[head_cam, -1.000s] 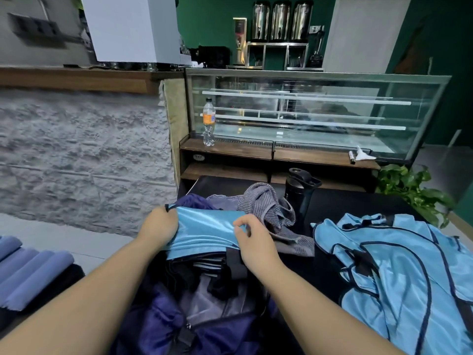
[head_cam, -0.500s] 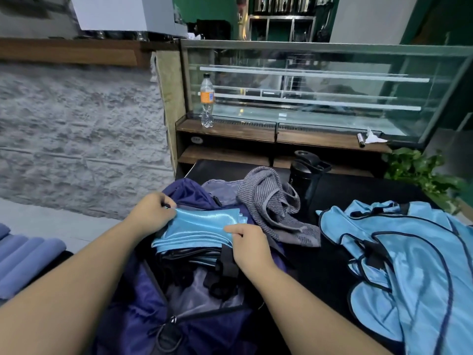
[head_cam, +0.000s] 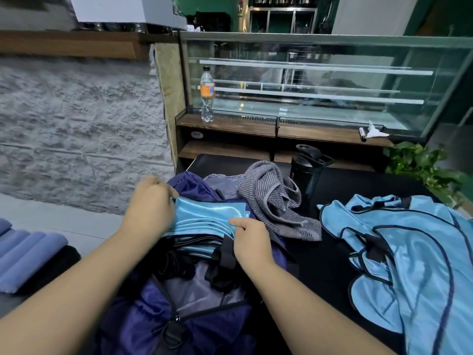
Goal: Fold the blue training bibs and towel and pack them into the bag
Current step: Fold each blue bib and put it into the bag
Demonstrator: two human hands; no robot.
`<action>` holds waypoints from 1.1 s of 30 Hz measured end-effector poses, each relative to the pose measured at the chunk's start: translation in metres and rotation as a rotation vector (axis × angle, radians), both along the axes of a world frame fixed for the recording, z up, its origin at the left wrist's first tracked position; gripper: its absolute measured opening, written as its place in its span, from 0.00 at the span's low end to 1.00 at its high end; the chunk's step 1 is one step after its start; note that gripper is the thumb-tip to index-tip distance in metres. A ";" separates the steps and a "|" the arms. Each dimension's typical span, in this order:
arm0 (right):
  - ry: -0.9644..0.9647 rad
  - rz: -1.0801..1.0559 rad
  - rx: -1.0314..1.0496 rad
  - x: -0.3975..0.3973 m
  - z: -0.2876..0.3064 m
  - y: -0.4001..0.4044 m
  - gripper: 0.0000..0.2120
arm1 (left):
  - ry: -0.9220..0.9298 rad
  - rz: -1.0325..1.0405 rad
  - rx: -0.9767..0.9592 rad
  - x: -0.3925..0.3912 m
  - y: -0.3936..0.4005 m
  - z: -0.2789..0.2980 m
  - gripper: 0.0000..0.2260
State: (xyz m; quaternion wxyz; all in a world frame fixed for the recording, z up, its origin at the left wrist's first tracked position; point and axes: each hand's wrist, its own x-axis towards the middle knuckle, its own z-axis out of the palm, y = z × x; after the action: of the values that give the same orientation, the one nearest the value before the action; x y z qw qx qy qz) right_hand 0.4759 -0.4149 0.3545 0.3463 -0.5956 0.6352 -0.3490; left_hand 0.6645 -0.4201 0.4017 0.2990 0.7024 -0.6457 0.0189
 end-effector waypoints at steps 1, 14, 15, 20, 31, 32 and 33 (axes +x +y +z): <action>0.006 0.006 0.001 0.000 0.001 -0.001 0.21 | -0.048 -0.061 -0.006 -0.008 0.008 -0.001 0.08; 0.718 0.465 -0.171 -0.007 -0.007 0.008 0.27 | -0.343 -0.298 0.565 -0.013 0.028 -0.063 0.37; 0.718 0.469 -0.148 -0.007 -0.011 0.007 0.29 | -0.375 -0.314 0.586 -0.011 0.024 -0.063 0.34; 0.739 0.493 -0.052 -0.006 -0.019 0.000 0.33 | -0.518 -0.302 0.572 -0.006 0.004 -0.069 0.34; 0.624 0.443 -0.313 -0.062 -0.022 0.046 0.33 | -0.321 -0.142 0.530 -0.060 0.045 -0.042 0.35; 0.618 0.428 -0.350 -0.073 -0.025 0.054 0.35 | -0.242 -0.119 0.471 -0.071 0.053 -0.042 0.36; 0.611 0.412 -0.377 -0.084 -0.028 0.061 0.36 | -0.172 -0.114 0.407 -0.084 0.062 -0.042 0.37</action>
State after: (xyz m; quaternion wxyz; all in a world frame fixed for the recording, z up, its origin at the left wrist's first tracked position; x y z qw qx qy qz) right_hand 0.3919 -0.3534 0.3266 0.0891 -0.8395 0.5013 -0.1898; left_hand 0.5809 -0.3579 0.3596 0.0955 0.7063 -0.6981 -0.0688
